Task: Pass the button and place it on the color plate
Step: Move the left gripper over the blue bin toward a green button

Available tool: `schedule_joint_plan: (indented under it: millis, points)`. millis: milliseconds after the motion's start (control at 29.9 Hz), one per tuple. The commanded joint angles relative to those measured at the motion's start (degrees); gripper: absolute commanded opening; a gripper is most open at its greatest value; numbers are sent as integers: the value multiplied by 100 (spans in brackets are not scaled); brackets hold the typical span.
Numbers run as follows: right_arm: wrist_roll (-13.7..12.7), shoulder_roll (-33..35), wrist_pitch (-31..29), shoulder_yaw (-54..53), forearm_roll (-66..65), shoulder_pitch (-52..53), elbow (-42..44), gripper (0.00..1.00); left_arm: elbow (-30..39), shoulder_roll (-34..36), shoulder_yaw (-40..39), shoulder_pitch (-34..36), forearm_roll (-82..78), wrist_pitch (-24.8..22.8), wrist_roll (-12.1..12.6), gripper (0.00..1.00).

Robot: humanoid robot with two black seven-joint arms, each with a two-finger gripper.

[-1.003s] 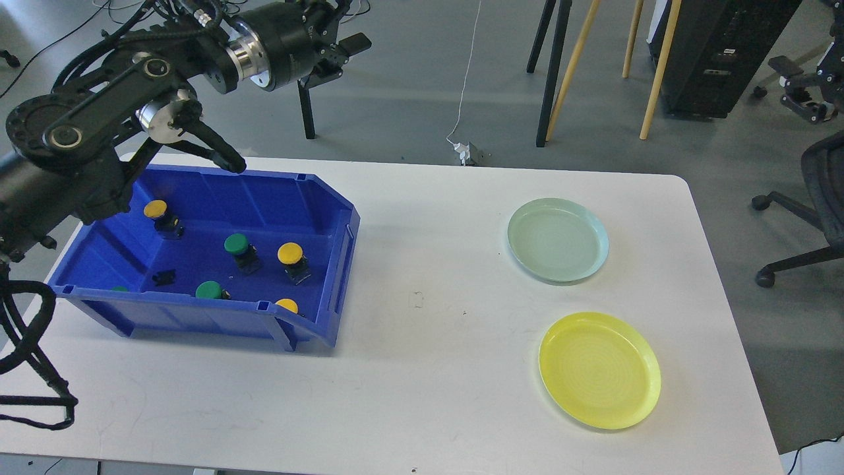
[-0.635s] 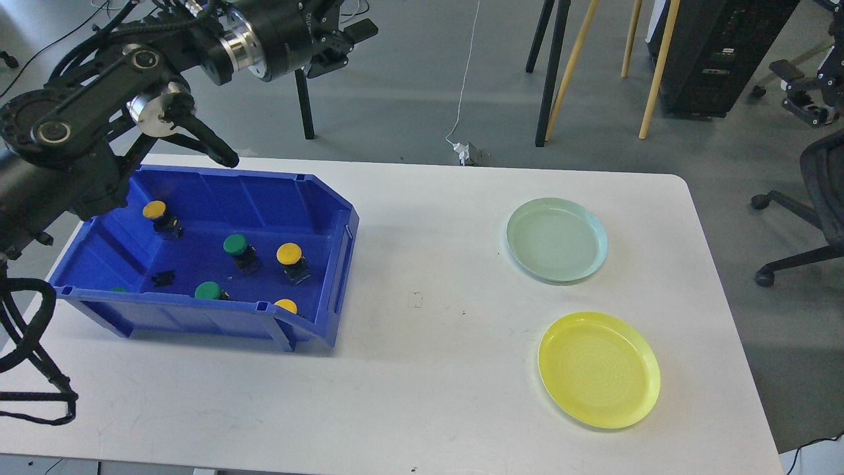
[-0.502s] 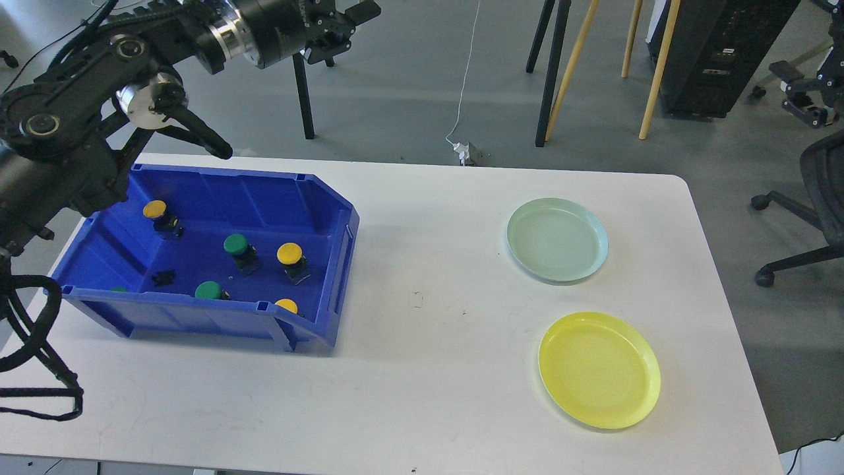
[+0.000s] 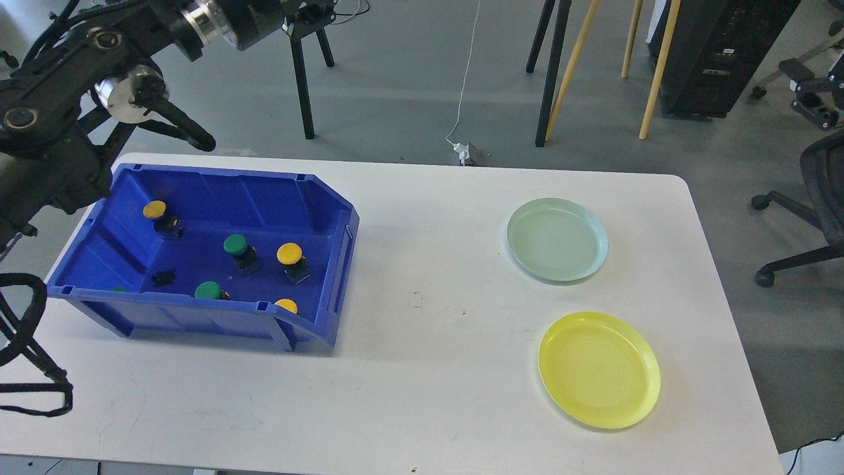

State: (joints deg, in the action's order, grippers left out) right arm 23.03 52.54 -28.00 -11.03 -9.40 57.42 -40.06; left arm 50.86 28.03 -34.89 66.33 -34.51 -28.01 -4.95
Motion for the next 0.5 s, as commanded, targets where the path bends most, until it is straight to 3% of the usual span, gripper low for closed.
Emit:
schedule_joint_plan:
  millis: [0, 100, 234, 468]
  points:
    - [158, 283, 0, 5, -185, -371, -90, 99, 12, 80, -27, 29, -83, 1, 811, 100]
    - [482, 397, 0, -4, -255, -766, -99, 99, 152, 89, -1, 38, -117, 1, 654, 100]
    - [497, 450, 0, -75, -256, -1180, -108, 99, 844, 229, 43, -181, -660, 1, 610, 100]
    - [497, 397, 0, -627, -212, -1146, -99, 99, 2804, 1642, 61, -1332, -2770, 1, 688, 100]
